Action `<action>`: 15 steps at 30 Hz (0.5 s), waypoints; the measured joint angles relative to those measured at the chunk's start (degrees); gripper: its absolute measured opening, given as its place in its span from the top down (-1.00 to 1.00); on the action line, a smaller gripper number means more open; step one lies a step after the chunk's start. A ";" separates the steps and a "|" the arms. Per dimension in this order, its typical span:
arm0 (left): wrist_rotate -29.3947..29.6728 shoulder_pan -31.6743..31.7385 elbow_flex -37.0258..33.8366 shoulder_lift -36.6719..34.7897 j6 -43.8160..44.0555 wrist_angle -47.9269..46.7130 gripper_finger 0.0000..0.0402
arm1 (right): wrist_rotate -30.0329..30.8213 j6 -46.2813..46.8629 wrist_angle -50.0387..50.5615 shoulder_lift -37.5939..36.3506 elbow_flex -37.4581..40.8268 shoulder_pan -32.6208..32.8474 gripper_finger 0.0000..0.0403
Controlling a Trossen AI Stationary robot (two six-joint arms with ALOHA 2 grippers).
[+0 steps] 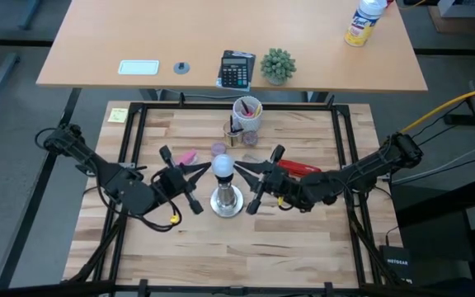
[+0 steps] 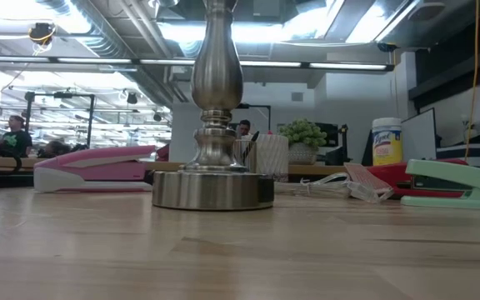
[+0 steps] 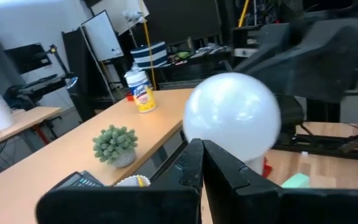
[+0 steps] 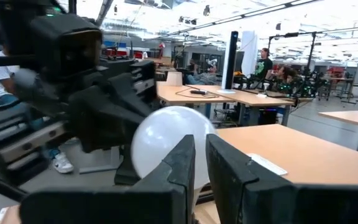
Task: Screw lightbulb
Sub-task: Remove the lightbulb from the lamp socket
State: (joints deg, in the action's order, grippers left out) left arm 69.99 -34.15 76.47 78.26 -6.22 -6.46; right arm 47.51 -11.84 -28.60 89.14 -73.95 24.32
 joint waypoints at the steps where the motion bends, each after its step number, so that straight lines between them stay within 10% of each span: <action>1: -0.13 -0.16 0.00 0.00 0.14 -0.02 0.99 | 0.12 0.00 -0.04 0.00 0.00 -0.08 0.76; 15: -2.39 -1.51 0.00 0.07 2.51 -0.09 0.99 | -0.45 0.02 0.18 0.11 -0.04 -2.34 0.76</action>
State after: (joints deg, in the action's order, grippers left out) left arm 67.60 -35.66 76.47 78.32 -3.71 -6.55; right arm 47.06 -11.81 -28.42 89.25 -74.00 21.98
